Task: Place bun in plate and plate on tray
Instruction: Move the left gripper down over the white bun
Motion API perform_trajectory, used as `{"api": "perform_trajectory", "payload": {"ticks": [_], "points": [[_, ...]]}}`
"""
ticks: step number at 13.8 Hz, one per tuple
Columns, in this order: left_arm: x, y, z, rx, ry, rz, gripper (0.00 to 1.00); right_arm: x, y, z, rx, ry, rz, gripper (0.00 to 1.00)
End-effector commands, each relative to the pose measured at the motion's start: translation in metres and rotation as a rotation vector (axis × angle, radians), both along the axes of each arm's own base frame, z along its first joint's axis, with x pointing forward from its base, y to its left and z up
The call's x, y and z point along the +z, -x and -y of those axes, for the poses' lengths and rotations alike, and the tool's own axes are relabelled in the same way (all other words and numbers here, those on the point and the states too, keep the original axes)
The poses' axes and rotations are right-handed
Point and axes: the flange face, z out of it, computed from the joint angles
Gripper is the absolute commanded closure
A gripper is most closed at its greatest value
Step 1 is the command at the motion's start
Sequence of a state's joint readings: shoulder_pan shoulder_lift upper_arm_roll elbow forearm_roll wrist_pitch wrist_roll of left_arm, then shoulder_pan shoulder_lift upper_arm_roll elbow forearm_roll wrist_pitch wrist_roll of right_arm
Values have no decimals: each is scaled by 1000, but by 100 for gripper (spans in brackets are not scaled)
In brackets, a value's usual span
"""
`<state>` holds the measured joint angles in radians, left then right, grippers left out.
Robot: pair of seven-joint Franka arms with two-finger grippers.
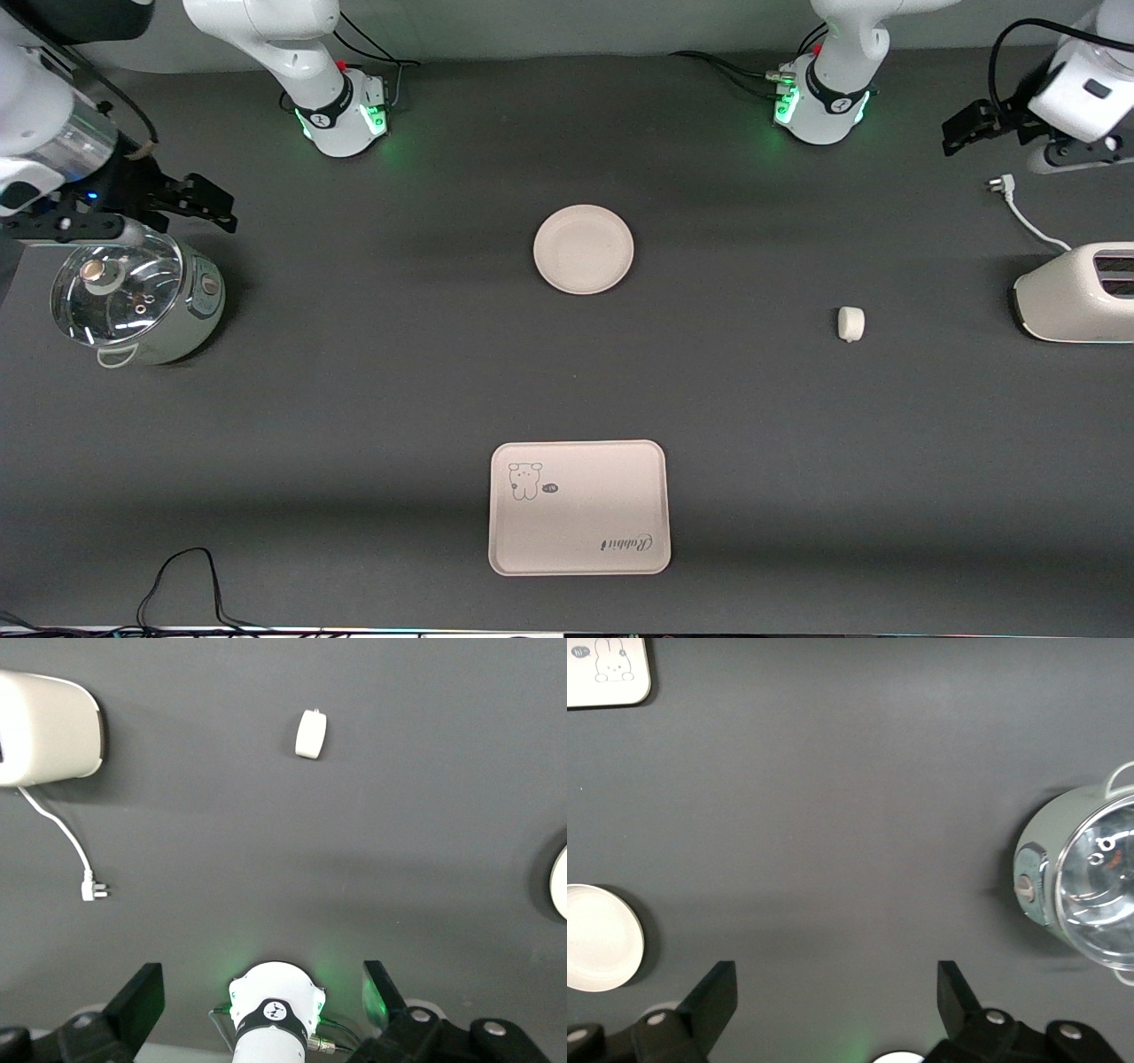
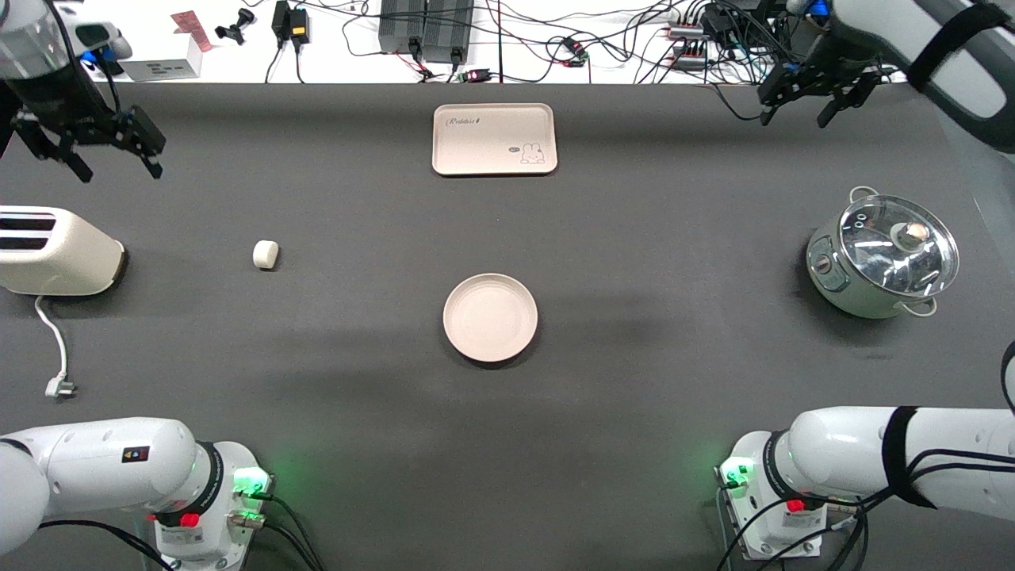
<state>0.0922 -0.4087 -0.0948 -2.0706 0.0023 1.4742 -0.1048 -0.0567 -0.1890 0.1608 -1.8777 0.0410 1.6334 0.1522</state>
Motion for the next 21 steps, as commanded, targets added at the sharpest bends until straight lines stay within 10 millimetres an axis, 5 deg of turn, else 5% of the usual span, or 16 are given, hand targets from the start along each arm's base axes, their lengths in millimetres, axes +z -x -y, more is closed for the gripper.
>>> {"api": "perform_trajectory", "payload": {"ticks": [1, 12, 17, 21], "points": [[-30, 3, 1, -9, 15, 11, 0, -10, -2, -6, -12, -10, -14, 0], [-282, -86, 0, 18, 87, -62, 0, -29, 5, -4, -33, -67, -64, 0], [-352, -98, 9, 1, 90, -37, 0, -45, 1, -3, -57, -90, -63, 0], [-383, -102, 17, -43, 91, -7, 0, -44, 1, -9, -70, -155, -69, 0]]}}
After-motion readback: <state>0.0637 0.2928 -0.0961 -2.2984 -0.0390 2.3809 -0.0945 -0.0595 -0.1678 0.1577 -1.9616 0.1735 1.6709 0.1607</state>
